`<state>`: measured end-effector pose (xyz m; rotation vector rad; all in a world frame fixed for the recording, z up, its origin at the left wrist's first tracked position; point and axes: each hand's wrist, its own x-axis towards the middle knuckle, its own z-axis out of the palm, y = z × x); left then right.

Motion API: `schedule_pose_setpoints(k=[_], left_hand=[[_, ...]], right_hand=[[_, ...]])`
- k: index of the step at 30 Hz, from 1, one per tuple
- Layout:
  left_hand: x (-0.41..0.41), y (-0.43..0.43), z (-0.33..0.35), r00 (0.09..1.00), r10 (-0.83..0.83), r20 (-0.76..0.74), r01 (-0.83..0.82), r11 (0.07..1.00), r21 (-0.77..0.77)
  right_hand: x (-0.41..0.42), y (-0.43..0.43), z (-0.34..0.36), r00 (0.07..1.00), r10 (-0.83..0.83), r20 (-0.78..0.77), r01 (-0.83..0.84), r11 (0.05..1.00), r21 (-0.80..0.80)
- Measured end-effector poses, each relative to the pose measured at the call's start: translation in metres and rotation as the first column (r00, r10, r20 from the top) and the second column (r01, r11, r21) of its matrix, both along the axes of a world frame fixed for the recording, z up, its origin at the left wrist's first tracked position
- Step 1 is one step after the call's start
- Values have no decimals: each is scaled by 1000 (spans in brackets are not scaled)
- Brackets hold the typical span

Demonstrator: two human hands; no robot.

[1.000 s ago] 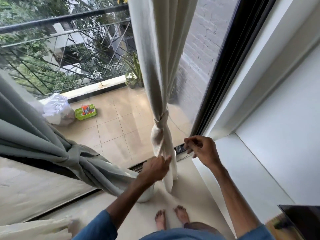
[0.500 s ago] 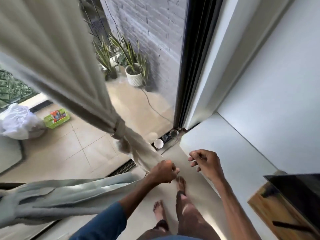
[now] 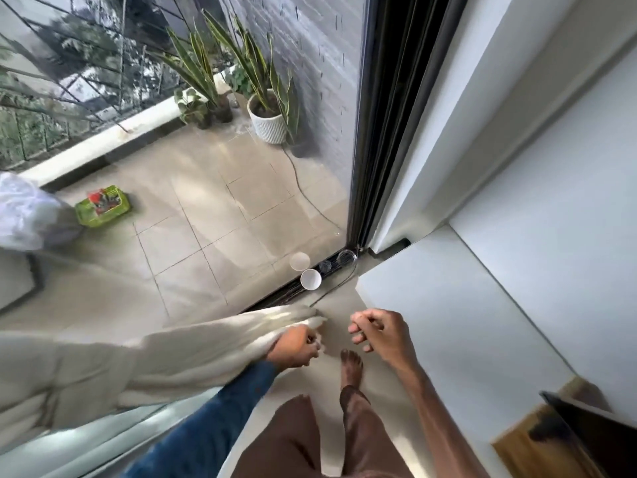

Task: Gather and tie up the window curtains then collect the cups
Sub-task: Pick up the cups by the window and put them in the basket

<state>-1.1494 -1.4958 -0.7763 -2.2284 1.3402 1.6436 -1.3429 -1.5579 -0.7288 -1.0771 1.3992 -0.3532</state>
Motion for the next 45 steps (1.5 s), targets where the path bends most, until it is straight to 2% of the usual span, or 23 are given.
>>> schedule_pose_setpoints(k=[5, 8, 10, 11, 12, 14, 15, 17, 20, 24, 27, 31, 34, 38, 41, 45], left_hand=[[-1, -21, -58, 993, 29, 112, -26, 999, -27], [-2, -36, -93, 984, 104, 144, -96, 993, -64], [1, -42, -111, 965, 154, 211, -130, 984, -123], [4, -43, -122, 948, 182, 262, -127, 969, -214], [4, -47, -128, 934, 266, 236, -208, 947, -245], [9, -40, -161, 932, 320, 169, -252, 909, -331], [10, -41, -166, 928, 350, 127, -302, 908, -291], [16, -48, -176, 920, 340, 195, -281, 919, -276], [30, -65, -194, 877, 381, 292, -375, 924, -81], [44, -74, -240, 888, 308, 343, -316, 948, -33], [48, -81, -269, 863, 377, 337, -389, 921, -34], [48, -94, -303, 870, 385, 308, -402, 915, -9], [50, -104, -332, 906, 300, 299, -320, 947, 19], [53, -118, -370, 949, 204, 242, -221, 974, 46], [54, -130, -403, 964, 153, 219, -148, 988, -38], [56, -157, -451, 957, 141, 253, -133, 990, -49]], right_hand=[[17, -24, -58, 997, -77, 6, 76, 990, 117], [21, -32, -102, 993, -114, -34, 118, 983, 138], [24, -35, -128, 989, -131, -61, 139, 979, 151], [26, -36, -143, 987, -137, -79, 148, 976, 158], [28, -36, -157, 986, -140, -92, 153, 975, 161], [32, -36, -187, 985, -144, -92, 157, 974, 160], [34, -35, -199, 985, -146, -94, 161, 973, 166], [37, -33, -224, 982, -148, -115, 169, 967, 193], [43, -35, -256, 977, -151, -152, 185, 950, 250], [52, -46, -303, 973, -133, -189, 181, 948, 262], [61, -55, -337, 969, -120, -215, 177, 947, 268], [76, -66, -380, 971, -90, -220, 141, 963, 229], [91, -73, -408, 976, -66, -210, 107, 976, 191], [104, -80, -454, 978, -63, -196, 107, 969, 223], [112, -83, -494, 974, -93, -208, 142, 961, 237], [122, -93, -548, 958, -166, -232, 226, 937, 265]])
